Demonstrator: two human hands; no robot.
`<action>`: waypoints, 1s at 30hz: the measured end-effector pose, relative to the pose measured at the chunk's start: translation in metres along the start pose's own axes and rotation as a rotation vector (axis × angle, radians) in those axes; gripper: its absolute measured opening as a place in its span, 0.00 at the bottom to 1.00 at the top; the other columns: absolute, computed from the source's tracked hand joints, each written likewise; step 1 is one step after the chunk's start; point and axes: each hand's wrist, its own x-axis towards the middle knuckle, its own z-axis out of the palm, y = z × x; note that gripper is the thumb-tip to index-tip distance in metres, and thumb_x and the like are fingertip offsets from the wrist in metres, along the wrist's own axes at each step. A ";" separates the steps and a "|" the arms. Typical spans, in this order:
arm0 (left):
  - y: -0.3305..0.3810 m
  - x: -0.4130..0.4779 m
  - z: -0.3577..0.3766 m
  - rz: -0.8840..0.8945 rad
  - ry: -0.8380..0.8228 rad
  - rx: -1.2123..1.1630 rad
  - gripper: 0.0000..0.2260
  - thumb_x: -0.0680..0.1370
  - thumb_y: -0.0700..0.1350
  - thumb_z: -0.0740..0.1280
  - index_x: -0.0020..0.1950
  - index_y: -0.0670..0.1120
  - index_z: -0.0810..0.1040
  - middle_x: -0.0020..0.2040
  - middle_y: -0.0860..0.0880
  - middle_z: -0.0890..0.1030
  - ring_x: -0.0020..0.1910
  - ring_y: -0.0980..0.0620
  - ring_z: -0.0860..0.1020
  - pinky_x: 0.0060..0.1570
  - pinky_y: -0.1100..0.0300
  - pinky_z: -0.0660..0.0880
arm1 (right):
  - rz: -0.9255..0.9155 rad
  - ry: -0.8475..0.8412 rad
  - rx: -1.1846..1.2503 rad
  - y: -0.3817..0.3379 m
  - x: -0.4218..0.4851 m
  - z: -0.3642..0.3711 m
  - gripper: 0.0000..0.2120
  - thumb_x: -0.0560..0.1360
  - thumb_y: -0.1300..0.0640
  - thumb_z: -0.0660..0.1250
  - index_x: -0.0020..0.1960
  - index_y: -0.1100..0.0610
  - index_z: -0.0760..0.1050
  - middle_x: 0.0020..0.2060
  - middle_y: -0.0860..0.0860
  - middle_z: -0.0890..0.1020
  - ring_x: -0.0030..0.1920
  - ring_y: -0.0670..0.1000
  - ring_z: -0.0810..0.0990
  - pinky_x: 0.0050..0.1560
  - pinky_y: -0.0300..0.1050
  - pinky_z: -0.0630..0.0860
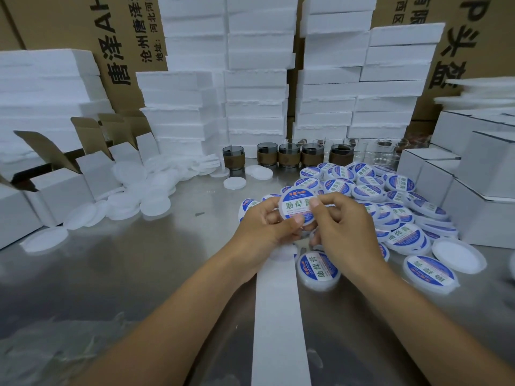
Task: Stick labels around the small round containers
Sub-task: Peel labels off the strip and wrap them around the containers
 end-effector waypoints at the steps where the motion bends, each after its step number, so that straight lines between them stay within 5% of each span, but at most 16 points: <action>1: 0.001 0.000 0.000 -0.008 0.012 0.004 0.08 0.76 0.36 0.65 0.54 0.43 0.77 0.42 0.47 0.84 0.35 0.56 0.81 0.37 0.65 0.77 | -0.001 0.008 -0.010 0.001 0.001 0.000 0.05 0.77 0.56 0.63 0.42 0.52 0.74 0.28 0.49 0.81 0.22 0.40 0.75 0.23 0.30 0.69; 6: 0.004 0.000 0.000 -0.022 0.062 -0.008 0.09 0.79 0.39 0.62 0.58 0.39 0.75 0.40 0.44 0.81 0.33 0.56 0.79 0.35 0.65 0.77 | -0.012 0.016 -0.005 0.005 0.002 -0.001 0.01 0.76 0.54 0.64 0.47 0.50 0.74 0.29 0.49 0.82 0.24 0.43 0.77 0.27 0.33 0.72; 12: 0.005 0.001 -0.001 -0.055 0.118 -0.030 0.07 0.79 0.42 0.63 0.53 0.43 0.78 0.38 0.46 0.83 0.34 0.55 0.80 0.35 0.64 0.78 | -0.041 -0.050 -0.034 0.004 0.002 0.001 0.12 0.74 0.57 0.68 0.52 0.44 0.70 0.34 0.52 0.80 0.31 0.54 0.78 0.39 0.50 0.78; 22: 0.008 0.000 0.000 -0.068 0.190 0.053 0.07 0.79 0.42 0.63 0.48 0.48 0.81 0.34 0.51 0.81 0.30 0.55 0.78 0.32 0.64 0.76 | -0.029 0.067 -0.019 0.003 0.015 -0.023 0.12 0.77 0.58 0.64 0.56 0.44 0.73 0.33 0.48 0.78 0.25 0.41 0.78 0.28 0.28 0.71; 30: 0.011 0.000 -0.003 -0.028 0.372 -0.058 0.13 0.81 0.45 0.59 0.38 0.45 0.76 0.23 0.52 0.68 0.20 0.57 0.62 0.21 0.66 0.60 | 0.013 0.315 -0.331 0.024 0.022 -0.048 0.11 0.75 0.56 0.67 0.56 0.57 0.72 0.25 0.46 0.75 0.31 0.43 0.74 0.34 0.41 0.65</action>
